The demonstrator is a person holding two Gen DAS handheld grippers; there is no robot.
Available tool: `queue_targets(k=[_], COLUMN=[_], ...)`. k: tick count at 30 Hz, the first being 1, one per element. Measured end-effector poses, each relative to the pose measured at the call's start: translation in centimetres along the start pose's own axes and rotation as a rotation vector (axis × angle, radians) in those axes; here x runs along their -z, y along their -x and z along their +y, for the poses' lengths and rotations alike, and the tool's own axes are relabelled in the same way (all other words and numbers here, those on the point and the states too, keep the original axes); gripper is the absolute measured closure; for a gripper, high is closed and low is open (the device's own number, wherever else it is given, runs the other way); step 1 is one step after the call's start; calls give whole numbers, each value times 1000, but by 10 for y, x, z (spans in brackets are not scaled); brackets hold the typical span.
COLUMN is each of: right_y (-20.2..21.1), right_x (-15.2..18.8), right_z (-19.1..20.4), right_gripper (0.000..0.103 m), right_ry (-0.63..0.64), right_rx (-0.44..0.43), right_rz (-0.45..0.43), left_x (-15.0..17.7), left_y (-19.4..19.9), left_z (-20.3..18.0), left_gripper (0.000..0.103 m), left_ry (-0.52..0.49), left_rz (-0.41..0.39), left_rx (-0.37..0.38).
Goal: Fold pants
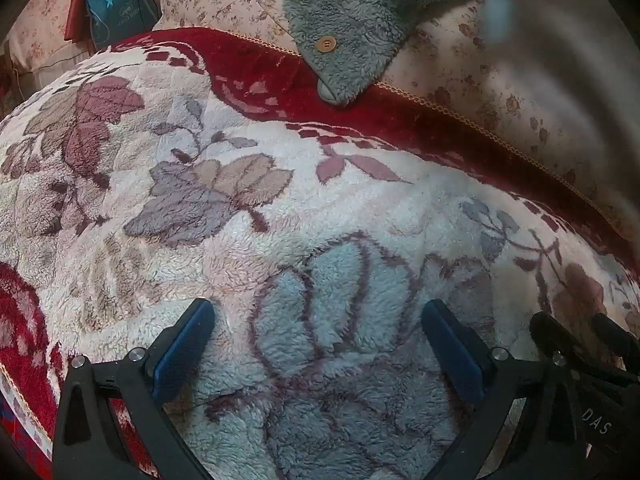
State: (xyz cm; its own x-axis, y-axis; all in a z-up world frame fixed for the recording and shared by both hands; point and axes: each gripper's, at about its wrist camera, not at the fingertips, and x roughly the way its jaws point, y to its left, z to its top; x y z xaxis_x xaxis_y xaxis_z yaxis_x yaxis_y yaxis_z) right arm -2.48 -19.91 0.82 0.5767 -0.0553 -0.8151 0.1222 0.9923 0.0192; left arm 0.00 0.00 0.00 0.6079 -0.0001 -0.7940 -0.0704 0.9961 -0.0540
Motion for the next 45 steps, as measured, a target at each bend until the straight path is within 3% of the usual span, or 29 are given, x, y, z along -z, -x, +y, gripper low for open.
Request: queue_targets(k=[32,35,39,45], right_y=[-4,-5,6,47], right_x=[-2,-7,-7,0], right_z=[-1,1,-13,-51], right_gripper=[0,0,1,2], right_ry=[10,60,116,139], right_rx=[14,-50,-135,-262], right_rz=[6,21,31,-65], left_x=[-2,-8,-2,2], left_y=[0,5,25,57], left_z=[-7,-10,-8,-24], left_gripper=[0,0,0,0], left_ry=[-14,-11,35,8], left_rz=[26,52,16,-25], left_rx=[-13,-6,19,21])
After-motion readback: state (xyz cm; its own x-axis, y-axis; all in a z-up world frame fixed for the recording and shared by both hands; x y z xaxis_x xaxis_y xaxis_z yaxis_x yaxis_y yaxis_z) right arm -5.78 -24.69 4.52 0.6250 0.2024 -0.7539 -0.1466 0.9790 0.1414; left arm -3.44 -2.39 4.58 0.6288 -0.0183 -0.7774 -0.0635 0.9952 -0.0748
